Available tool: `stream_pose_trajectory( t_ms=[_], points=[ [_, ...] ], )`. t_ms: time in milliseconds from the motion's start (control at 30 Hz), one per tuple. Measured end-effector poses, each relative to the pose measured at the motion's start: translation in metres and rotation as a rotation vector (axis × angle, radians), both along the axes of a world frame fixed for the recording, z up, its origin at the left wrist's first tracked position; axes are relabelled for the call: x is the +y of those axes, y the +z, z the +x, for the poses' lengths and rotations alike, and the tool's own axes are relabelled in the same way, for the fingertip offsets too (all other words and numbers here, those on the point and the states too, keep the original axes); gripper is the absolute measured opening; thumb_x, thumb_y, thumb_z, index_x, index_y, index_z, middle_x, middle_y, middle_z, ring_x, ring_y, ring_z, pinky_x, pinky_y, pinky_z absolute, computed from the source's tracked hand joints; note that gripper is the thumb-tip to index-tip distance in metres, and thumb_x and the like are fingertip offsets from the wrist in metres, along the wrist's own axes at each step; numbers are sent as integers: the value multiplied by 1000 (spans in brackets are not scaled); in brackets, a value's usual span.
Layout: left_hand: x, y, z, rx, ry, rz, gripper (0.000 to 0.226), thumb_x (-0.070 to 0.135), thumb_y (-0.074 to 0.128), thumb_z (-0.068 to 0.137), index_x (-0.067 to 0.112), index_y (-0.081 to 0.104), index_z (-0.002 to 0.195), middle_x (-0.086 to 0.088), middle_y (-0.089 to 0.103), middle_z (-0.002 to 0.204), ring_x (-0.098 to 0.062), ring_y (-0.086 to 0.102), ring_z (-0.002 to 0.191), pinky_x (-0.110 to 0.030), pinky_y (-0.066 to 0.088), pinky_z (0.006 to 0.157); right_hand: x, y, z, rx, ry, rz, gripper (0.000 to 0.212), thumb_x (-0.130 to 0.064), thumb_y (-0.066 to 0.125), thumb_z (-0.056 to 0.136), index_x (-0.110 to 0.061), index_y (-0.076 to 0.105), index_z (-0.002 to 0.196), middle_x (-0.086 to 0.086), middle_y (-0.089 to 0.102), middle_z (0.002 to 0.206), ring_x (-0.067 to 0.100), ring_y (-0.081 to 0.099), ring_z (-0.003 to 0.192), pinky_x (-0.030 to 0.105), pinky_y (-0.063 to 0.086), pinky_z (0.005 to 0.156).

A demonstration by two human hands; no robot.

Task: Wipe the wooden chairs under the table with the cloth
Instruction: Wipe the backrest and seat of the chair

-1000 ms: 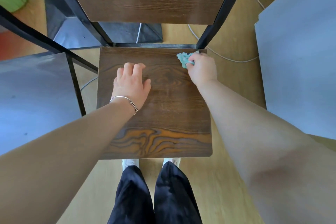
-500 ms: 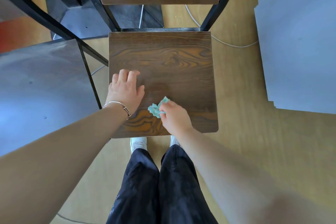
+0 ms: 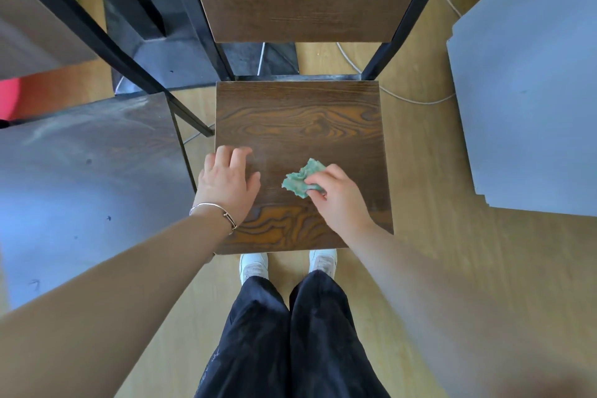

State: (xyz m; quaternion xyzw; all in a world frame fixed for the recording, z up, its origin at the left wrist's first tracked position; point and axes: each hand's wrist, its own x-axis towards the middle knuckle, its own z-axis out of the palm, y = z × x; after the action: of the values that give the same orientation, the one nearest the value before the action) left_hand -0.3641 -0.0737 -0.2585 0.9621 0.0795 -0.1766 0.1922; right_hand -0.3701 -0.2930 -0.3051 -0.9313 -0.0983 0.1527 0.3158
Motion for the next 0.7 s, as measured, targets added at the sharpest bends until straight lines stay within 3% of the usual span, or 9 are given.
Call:
stream_pose_trajectory(
  t_ms=[167,267,433,567,700],
  points=[
    [-3,0,10,-23,-2,-7,45,33,54,93,17,46,133,-11,46,128,-33,39,116,-46,39,97,-18,-2,47,-59,-152,-38,25,-7,68,85,-11,69,110,6,59,111,25,64,90,37,56,78],
    [-5,-4,17,-18,-3,-7,45,34,53,93,18,45,134,-10,45,129,-32,38,117,-44,39,98,-23,-2,72,-4,-240,-56,29,-9,63,90,-13,64,119,3,60,113,21,63,93,28,53,83],
    [-9,-9,25,-9,2,-15,45,35,52,93,19,44,135,-9,44,129,-30,37,117,-44,39,98,-26,-11,91,-14,-344,-268,21,-26,60,95,-13,62,111,3,58,110,23,60,93,30,49,68],
    [-11,-12,28,-9,2,-23,45,36,52,93,19,44,134,-8,44,129,-29,38,116,-43,40,97,-16,-21,100,147,-411,-393,43,-43,66,89,-9,60,114,7,54,111,25,59,95,34,54,72],
    [-10,-15,30,-4,16,-23,44,36,52,93,20,44,134,-7,44,128,-28,39,115,-42,41,95,-7,-30,106,232,-449,-436,55,-36,76,82,-10,53,125,9,54,118,25,60,105,37,56,81]
  ],
)
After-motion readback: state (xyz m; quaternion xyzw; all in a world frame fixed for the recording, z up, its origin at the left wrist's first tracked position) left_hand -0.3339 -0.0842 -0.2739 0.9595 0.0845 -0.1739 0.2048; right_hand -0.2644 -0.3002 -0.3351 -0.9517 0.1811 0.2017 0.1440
